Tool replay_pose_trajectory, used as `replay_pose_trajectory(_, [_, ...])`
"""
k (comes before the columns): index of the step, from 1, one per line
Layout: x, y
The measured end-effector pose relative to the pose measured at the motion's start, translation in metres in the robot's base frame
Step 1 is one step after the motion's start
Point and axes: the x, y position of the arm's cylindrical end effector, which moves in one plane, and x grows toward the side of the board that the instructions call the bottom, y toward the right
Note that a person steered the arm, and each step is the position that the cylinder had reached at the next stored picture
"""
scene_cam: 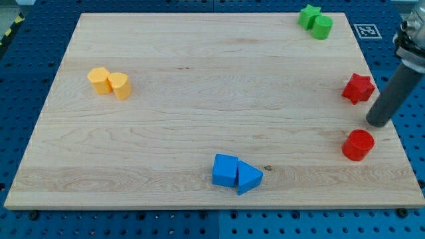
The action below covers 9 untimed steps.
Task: Move the red circle below the red star
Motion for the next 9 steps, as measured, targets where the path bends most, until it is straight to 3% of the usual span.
replay_pose_trajectory(2, [0.064, 0.003])
replay_pose_trajectory(3, [0.072, -0.002])
replay_pose_trajectory(4, [0.072, -0.043])
replay_pose_trajectory(9, [0.041, -0.047])
